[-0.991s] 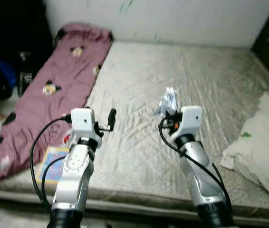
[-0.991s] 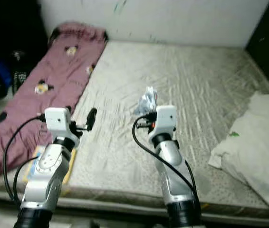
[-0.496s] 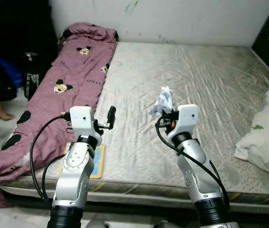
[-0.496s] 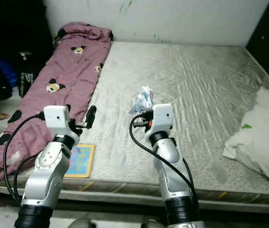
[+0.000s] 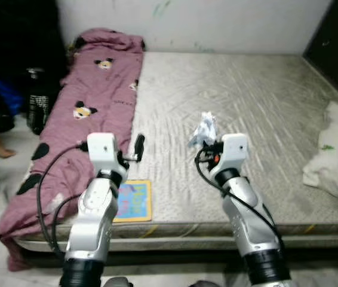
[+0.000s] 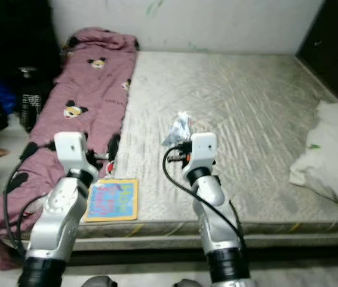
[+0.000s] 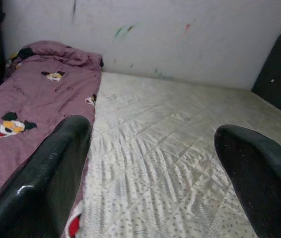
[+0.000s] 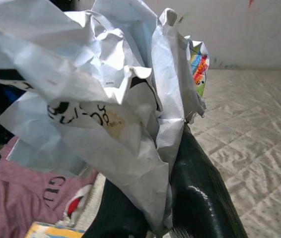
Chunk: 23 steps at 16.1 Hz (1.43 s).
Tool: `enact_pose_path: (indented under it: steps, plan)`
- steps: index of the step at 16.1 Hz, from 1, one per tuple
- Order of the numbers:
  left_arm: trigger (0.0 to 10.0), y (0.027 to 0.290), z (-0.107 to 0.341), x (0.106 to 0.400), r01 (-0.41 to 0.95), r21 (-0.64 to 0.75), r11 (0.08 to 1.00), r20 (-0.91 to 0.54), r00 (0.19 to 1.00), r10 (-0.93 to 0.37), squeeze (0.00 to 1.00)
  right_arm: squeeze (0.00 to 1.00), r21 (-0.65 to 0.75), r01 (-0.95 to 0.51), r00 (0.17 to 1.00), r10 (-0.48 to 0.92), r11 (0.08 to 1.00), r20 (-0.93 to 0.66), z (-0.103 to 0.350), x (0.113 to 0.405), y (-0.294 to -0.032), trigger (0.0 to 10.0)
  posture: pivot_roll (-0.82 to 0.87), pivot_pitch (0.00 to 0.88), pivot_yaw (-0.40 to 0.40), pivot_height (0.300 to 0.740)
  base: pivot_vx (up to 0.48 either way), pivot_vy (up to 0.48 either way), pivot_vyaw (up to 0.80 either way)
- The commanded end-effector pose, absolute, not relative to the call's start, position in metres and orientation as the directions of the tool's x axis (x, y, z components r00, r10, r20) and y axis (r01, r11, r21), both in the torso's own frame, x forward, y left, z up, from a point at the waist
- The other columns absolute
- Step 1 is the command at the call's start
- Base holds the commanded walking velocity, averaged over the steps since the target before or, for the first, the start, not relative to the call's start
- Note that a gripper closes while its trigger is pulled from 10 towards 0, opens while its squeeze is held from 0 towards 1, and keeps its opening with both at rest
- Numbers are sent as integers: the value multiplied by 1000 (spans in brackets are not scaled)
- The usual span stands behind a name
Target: Clean up the room
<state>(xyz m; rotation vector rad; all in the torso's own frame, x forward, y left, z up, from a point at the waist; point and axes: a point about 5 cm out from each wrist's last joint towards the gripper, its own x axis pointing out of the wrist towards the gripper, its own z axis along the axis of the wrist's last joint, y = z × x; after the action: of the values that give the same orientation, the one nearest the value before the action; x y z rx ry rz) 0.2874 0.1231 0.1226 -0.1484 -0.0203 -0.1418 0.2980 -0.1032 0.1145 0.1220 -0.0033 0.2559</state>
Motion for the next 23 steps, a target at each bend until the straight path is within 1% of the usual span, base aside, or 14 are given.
enact_pose_path:
  steps: [1,11,14,15,16,20,23]
  plan:
    - [10000,131,122,286,120,-136,983,24,993,-118,0,0,125,-287,958,284,950,40,120,298,-93,10000,2,0,-20,740,0,480,0]
    - [10000,132,123,287,133,-160,978,33,991,-129,0,0,108,-329,944,324,938,57,122,300,-88,10000,14,0,-23,740,0,480,0]
    - [10000,135,124,288,111,-134,985,40,993,-107,0,0,101,-331,943,326,938,62,122,301,-88,10000,16,0,-26,740,0,480,0]
    - [10000,139,125,289,90,-88,992,53,995,-86,0,0,98,-332,943,327,938,64,123,302,-88,10000,17,0,-26,740,0,0,0]
    - [10000,140,125,289,89,-85,992,53,995,-85,0,0,96,-334,942,329,938,66,123,302,-87,10000,17,0,-26,740,0,0,0]
    - [10000,133,126,291,114,-85,990,63,992,-108,0,0,77,-348,937,343,934,72,123,303,-86,10000,11,0,-27,740,0,0,800]
    - [10000,137,126,292,72,-91,993,67,996,-66,0,0,67,-351,935,346,934,72,124,304,-85,10000,9,0,-32,740,0,0,800]
